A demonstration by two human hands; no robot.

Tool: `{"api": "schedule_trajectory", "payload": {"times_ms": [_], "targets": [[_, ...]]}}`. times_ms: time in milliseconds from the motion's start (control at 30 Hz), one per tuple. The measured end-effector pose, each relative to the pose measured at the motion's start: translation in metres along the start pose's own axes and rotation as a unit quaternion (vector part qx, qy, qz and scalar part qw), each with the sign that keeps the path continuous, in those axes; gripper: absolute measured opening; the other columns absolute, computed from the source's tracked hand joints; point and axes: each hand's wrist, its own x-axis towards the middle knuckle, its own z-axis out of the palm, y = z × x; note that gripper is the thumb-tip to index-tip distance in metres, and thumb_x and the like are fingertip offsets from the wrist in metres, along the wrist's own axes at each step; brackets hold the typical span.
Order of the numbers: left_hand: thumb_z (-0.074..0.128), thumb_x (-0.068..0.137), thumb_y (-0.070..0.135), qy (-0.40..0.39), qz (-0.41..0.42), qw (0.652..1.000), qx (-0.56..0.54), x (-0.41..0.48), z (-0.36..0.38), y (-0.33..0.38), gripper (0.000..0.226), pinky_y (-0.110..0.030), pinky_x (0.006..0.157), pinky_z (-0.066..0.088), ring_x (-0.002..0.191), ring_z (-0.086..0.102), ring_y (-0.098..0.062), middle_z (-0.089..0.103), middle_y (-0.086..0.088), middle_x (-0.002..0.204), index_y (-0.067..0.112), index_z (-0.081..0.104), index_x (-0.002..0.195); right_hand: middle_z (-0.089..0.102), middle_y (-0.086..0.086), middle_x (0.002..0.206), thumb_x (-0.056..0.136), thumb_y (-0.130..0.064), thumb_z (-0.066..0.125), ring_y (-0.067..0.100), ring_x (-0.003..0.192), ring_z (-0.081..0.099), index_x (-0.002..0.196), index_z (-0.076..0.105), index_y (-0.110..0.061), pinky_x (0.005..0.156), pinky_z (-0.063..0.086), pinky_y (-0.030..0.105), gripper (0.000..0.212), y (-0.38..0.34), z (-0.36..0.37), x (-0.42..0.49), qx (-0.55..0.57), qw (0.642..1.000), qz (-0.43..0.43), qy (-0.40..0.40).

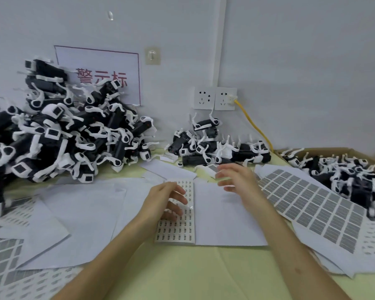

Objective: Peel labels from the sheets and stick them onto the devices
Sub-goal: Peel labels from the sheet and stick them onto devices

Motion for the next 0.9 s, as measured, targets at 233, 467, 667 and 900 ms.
{"api": "schedule_trajectory", "payload": {"times_ms": [233, 467, 667, 900], "targets": [[0.057, 0.100, 0.033, 0.106, 0.188, 0.927, 0.308, -0.008, 0.001, -0.005, 0.010, -0.030, 0.078, 0.055, 0.084, 0.065, -0.001, 0.071, 0.019, 0.092, 0.032, 0.066, 0.095, 0.060, -0.008, 0.134, 0.095, -0.021, 0.071, 0.009, 0.126, 0.052, 0.122, 0.071, -0.031, 0.108, 0.037, 0.028, 0.029, 0.026, 0.039, -0.007, -0.328, 0.921, -0.193, -0.080], [0.063, 0.099, 0.042, 0.156, 0.169, 0.912, 0.339, 0.010, -0.035, 0.029, 0.045, -0.043, 0.110, 0.044, 0.129, 0.053, -0.016, 0.059, 0.003, 0.139, 0.021, 0.054, 0.138, 0.010, -0.006, 0.171, 0.101, -0.055, 0.052, 0.014, 0.157, 0.009, 0.159, 0.029, -0.039, 0.124, 0.012, 0.041, 0.064, 0.037, 0.051, -0.018, -0.488, 0.839, -0.125, -0.208], [0.064, 0.087, 0.070, 0.319, 0.189, 0.782, 0.501, 0.022, -0.143, 0.076, 0.068, -0.056, 0.113, 0.038, 0.141, 0.042, -0.030, 0.047, -0.007, 0.152, 0.031, 0.054, 0.141, 0.005, -0.005, 0.172, 0.103, -0.055, 0.048, 0.013, 0.158, 0.002, 0.159, 0.027, -0.039, 0.124, 0.008, 0.038, 0.062, 0.035, 0.049, -0.019, -0.488, 0.835, -0.119, -0.223], [0.050, 0.045, 0.109, 0.377, 0.022, 0.779, 0.501, 0.001, -0.338, 0.113, 0.141, -0.072, 0.120, 0.022, 0.156, 0.014, -0.046, 0.017, -0.021, 0.168, 0.033, 0.031, 0.161, 0.007, -0.008, 0.171, 0.104, -0.055, 0.047, 0.012, 0.158, 0.001, 0.158, 0.028, -0.040, 0.125, 0.007, 0.039, 0.059, 0.033, 0.050, -0.018, -0.499, 0.830, -0.109, -0.225]]}}
